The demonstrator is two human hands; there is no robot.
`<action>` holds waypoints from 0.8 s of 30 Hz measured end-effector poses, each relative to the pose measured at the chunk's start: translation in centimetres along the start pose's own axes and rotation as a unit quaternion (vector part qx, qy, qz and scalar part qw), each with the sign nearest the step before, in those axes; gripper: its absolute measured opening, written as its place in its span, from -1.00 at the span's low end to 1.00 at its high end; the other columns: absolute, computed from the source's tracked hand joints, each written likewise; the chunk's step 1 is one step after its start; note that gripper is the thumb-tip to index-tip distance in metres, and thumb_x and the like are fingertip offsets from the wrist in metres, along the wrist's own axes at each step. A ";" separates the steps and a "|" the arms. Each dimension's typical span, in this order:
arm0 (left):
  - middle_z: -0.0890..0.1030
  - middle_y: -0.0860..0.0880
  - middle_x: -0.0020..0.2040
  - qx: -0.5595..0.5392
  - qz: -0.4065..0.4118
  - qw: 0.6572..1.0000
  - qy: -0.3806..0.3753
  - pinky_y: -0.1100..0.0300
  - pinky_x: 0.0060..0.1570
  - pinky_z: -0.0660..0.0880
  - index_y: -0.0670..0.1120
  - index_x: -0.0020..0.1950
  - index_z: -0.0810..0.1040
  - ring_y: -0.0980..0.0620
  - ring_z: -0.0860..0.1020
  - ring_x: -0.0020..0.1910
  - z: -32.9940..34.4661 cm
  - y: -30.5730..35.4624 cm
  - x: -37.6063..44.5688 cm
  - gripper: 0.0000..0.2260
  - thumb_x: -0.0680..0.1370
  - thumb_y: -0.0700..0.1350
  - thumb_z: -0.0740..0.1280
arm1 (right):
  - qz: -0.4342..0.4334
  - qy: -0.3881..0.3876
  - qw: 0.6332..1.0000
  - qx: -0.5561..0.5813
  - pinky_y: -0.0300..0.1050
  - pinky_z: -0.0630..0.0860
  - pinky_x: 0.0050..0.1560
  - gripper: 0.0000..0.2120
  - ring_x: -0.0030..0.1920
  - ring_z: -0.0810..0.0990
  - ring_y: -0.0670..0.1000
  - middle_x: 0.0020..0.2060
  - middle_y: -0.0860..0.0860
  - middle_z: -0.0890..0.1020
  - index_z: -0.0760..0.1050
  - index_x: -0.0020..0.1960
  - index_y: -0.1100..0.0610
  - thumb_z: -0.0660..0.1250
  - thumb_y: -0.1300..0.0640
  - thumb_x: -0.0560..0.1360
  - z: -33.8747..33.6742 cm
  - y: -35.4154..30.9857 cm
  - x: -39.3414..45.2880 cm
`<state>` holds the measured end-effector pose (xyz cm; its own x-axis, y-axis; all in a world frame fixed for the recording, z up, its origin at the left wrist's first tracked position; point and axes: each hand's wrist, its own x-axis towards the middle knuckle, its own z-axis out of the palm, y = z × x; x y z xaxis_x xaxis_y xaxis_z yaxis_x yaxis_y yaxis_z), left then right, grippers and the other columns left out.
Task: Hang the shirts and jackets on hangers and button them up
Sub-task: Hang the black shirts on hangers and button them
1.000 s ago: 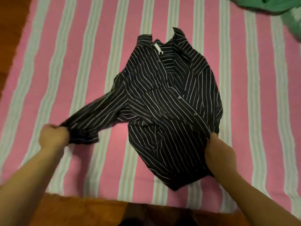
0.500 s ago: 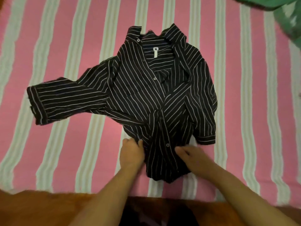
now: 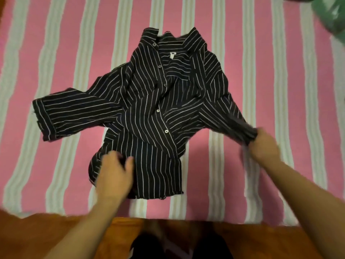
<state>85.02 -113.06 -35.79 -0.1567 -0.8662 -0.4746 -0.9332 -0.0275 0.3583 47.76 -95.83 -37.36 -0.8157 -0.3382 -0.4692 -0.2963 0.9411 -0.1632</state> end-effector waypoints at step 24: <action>0.62 -0.05 -0.25 0.043 -0.015 0.968 -0.247 0.08 -0.16 0.47 -0.09 -0.22 0.52 -0.09 0.60 -0.19 -4.1 -6.4 -0.2 -0.74 0.67 -0.11 0.28 | 0.227 -0.066 0.857 0.457 0.14 0.58 0.03 -0.80 -0.05 0.68 0.12 0.01 0.19 0.64 0.52 0.18 0.21 0.17 0.22 0.64 7.3 -3.7 -9.4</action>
<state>92.32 -114.76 -34.68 -0.2448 -0.5206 -0.8180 -0.9599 0.0110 0.2802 60.11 -96.11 -38.67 -0.6633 0.0103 -0.7483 0.5988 0.6071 -0.5224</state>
